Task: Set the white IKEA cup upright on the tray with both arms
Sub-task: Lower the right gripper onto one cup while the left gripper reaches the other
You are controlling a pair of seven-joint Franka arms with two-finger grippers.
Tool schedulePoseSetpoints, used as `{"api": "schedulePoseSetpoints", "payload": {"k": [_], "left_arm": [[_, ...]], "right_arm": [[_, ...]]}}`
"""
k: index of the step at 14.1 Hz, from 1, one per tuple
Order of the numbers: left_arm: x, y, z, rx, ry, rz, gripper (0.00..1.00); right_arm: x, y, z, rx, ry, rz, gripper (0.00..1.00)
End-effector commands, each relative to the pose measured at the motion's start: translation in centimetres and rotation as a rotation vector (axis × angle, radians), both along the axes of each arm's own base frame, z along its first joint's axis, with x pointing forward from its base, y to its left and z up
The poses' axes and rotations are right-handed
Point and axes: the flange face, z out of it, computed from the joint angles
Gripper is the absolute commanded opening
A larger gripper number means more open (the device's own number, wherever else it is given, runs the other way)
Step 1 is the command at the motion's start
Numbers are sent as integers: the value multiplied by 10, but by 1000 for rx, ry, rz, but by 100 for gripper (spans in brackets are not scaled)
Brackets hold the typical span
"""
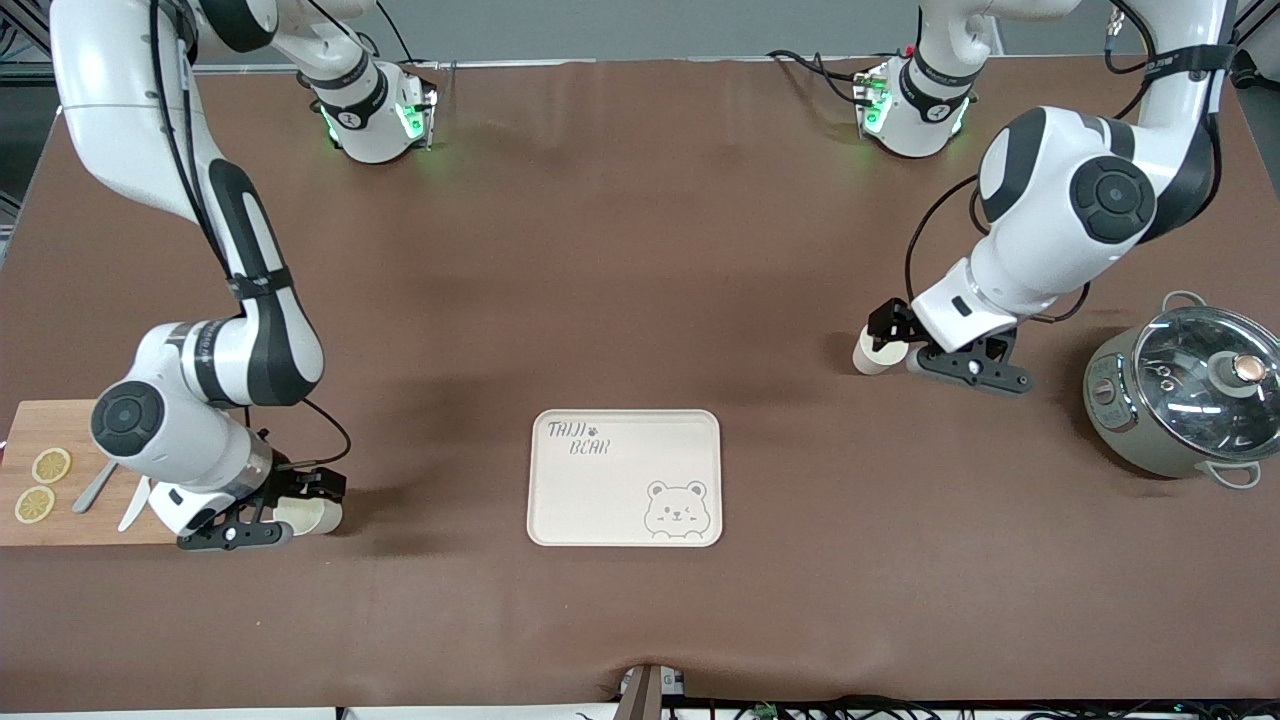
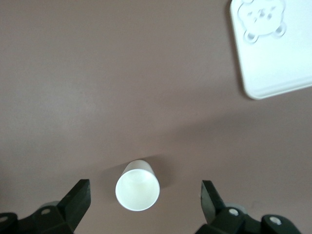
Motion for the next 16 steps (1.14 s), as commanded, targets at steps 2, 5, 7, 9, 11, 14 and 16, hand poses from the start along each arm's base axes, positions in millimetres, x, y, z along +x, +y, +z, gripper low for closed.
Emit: {"api": "schedulePoseSetpoints", "payload": {"k": [2,5,7,9,11,14,16], "left_arm": [[-45,33,-40,22,-86,-30,100],[-63,39,-80,20,-134,-24,100],[-73,43,-105,20,-161,-32,100],[-81,46,-123,21,-180,-32,100],[-87,50,-141,22,-203,-40,100],[-86,54,-169,23,-225,-36,100],[-85,62,-191,28,-247,-44,100]], "right_arm": [[10,7,-34,-6,-30,1,100],[9,8,-45,-14,-19,15,88],[9,8,-45,-17,-18,17,62],[9,10,-44,-18,-20,19,35],[10,9,-42,-17,-26,20,11],[17,10,-29,-19,-44,26,0],[20,16,-22,-14,-56,30,0]]}}
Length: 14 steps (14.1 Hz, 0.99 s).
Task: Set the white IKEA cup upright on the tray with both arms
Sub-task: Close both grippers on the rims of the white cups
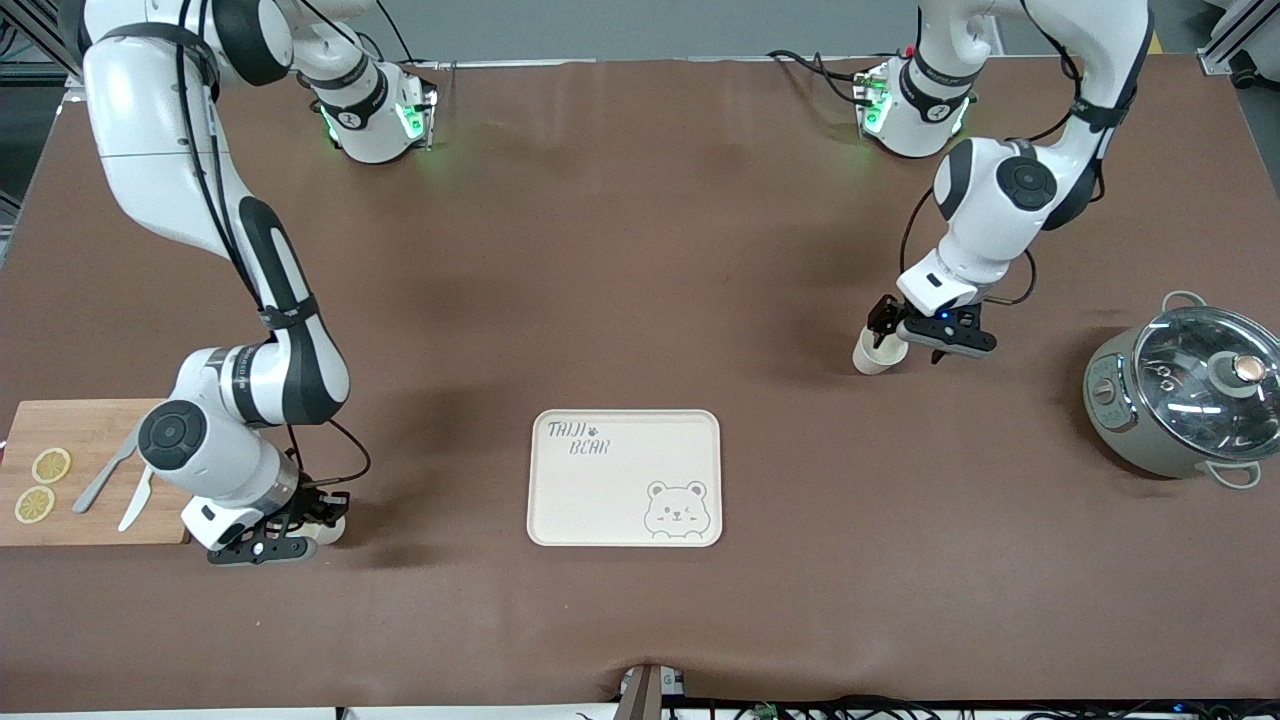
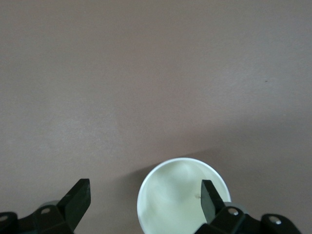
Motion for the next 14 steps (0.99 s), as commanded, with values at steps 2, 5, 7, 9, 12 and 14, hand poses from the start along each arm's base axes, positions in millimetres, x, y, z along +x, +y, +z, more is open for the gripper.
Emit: {"api": "schedulePoseSetpoints", "payload": {"k": [2,5,7,9,12,14], "left_arm": [[0,20,-33,22,-48,-32,100],[-2,20,-50,27,-49,-43,100],[-3,20,-51,28,-47,-49,1],[-1,24,-56,39,-41,-73,0],[14,17,-44,29,-72,-66,0],[35,9,-28,15,-57,-43,0]], "right_arm": [[10,20,21,-2,-22,16,0],[12,57,40,9,-16,0,0],[11,90,50,22,-32,-9,0],[9,115,56,30,-42,-6,0],[3,168,63,28,-25,44,0],[1,207,69,35,-10,7,0]]}}
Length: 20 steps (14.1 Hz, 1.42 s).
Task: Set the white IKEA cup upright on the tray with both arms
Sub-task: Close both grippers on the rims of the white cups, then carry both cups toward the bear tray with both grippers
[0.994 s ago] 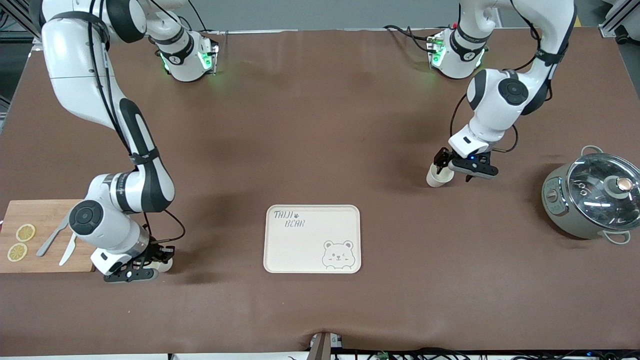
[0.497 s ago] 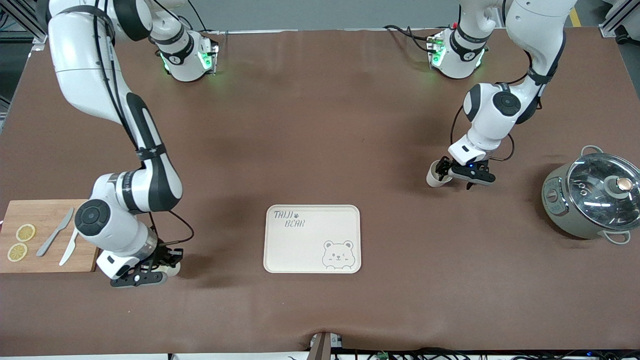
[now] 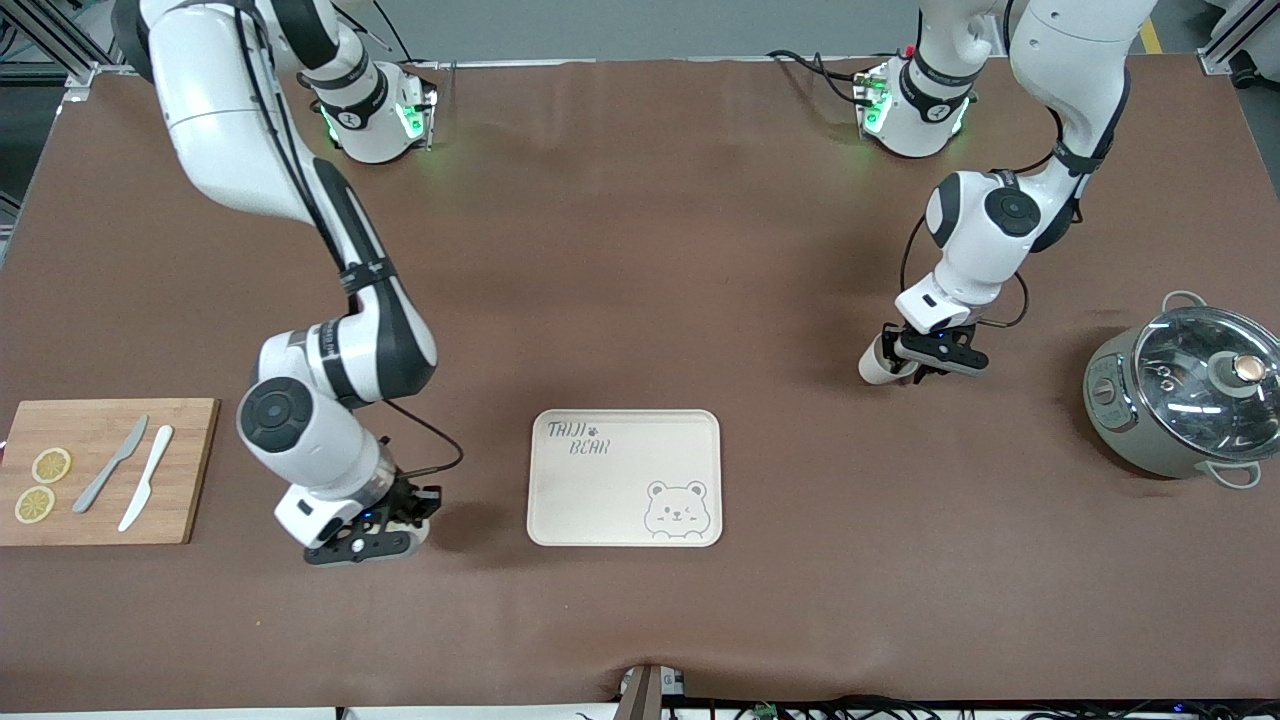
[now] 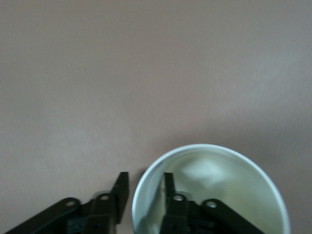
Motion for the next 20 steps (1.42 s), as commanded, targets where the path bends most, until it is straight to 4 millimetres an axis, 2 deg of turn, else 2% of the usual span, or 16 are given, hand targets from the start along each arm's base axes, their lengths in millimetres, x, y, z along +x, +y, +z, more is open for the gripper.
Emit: {"api": "schedulePoseSetpoints", "payload": {"k": [1,3,4,5,7,10,13,19,20], "left_arm": [[37,-25,31,-19,52,10,0],[86,-58,82,-31,178,61,0],[110,-86,109,-29,247,88,0],[131,-114,130,-8,302,123,0],[165,-172,159,99,329,207,0],[189,-238,157,89,299,316,0],[200,-279,145,31,247,342,0],[200,-329,128,-186,162,394,0],[198,-338,113,-196,154,382,0]], "right_arm": [[2,55,4,-1,-3,-30,0],[-1,80,0,10,-19,-30,0],[-4,99,-3,21,-27,-41,0],[-6,110,-12,24,-28,-68,0],[-12,130,-25,26,-28,-65,0],[-22,151,-40,27,-24,-67,0],[-34,172,-43,32,-19,-74,0],[-50,198,-59,35,-13,-83,0],[-50,199,-60,35,-13,-83,0]]}}
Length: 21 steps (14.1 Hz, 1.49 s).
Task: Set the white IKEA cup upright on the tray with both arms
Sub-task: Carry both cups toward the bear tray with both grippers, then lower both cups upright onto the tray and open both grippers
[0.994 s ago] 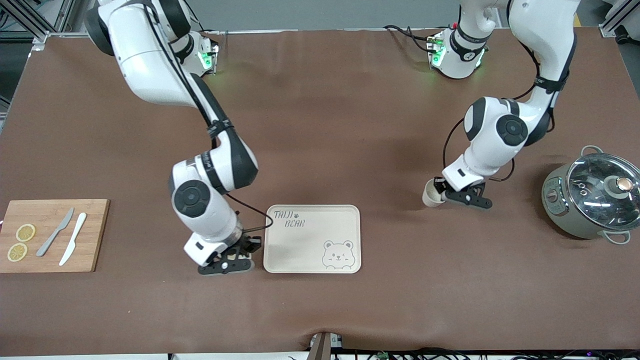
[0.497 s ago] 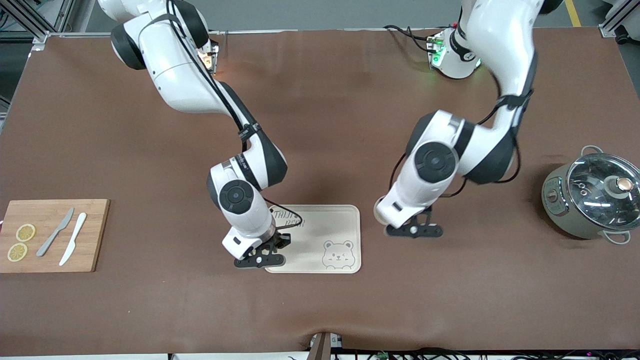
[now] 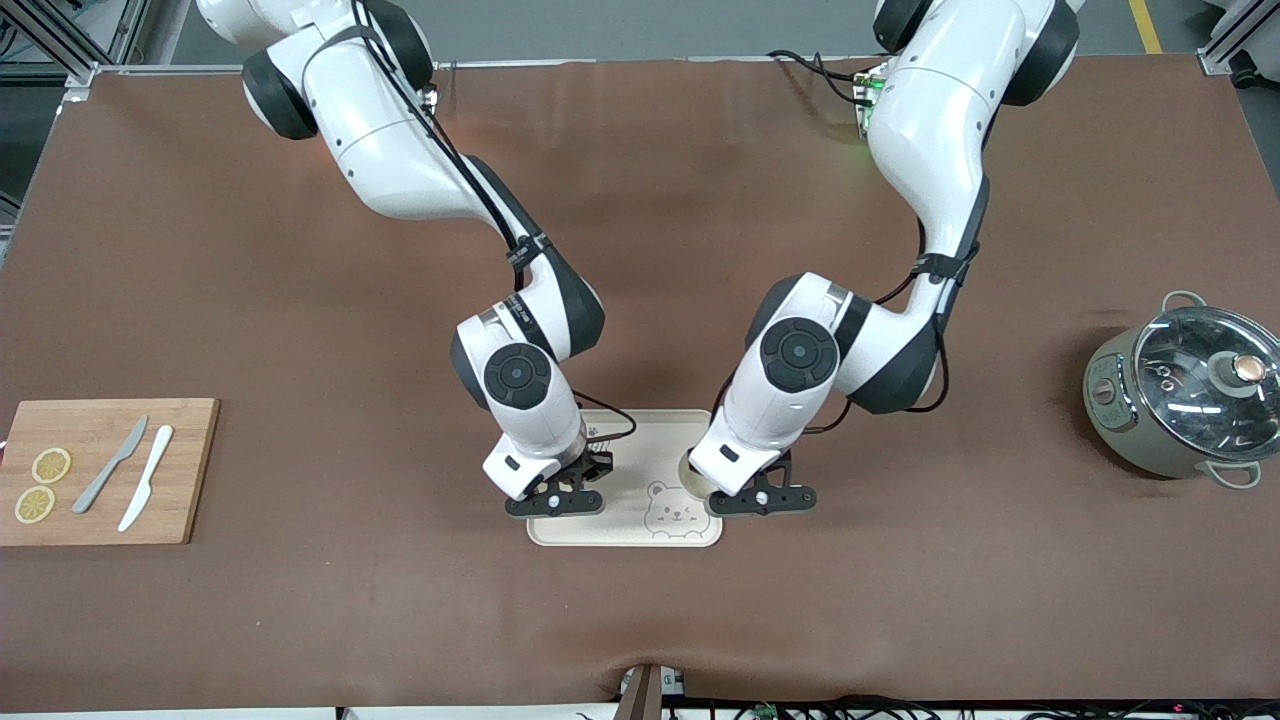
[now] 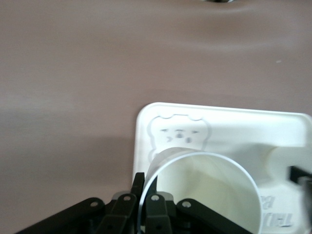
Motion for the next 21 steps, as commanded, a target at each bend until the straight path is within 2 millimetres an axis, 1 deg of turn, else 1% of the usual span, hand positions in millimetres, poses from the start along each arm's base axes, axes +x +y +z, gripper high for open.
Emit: {"api": "schedulePoseSetpoints", "payload": {"k": [1,2,3,4,6,7,8,9,11,12,13,14,16,18,19,20,21], "left_arm": [[-4,-29,-24,-50,-37,-1,0],[-10,-41,-38,-54,-46,-17,0],[-12,-45,-51,-53,-46,-20,0],[-21,-57,-61,-49,-43,-38,0],[-25,-65,-66,-51,-57,-31,0],[-27,-66,-78,-48,-50,-31,0],[-32,-71,-84,-40,-48,-40,0],[-30,-68,-87,-29,-52,-38,0],[-31,-67,-94,-21,-44,-39,0],[-33,-66,-105,-11,-33,-41,0],[-32,-64,-108,-9,-30,-41,0],[-31,-63,-108,-9,-30,-40,0],[-33,-62,-113,-1,-23,-44,0],[-33,-61,-115,0,-20,-36,0],[-32,-61,-114,-12,-13,-14,0],[-29,-56,-113,-18,-8,17,93],[-33,-62,-114,-12,-12,15,100]], "right_arm": [[2,6,-3,-8,-21,-13,0],[2,6,-4,-8,-21,-13,10],[2,7,-4,-4,-26,-11,26],[2,7,-5,-5,-28,-11,40],[2,7,-6,-4,-29,-10,59],[3,6,-6,-5,-28,-12,64],[3,6,-3,-5,-28,-12,69],[4,4,1,-6,-27,-15,71],[5,3,16,0,-34,-18,71],[6,-2,16,-10,-19,-25,72],[7,-5,20,-12,-13,-29,71],[8,-8,31,-10,-15,-31,71],[12,-19,36,-21,7,-47,72],[21,-35,55,-9,-3,-70,74],[26,-47,64,-9,1,-87,75],[31,-59,73,-7,0,-100,78],[37,-71,85,3,-6,-116,83]]}}
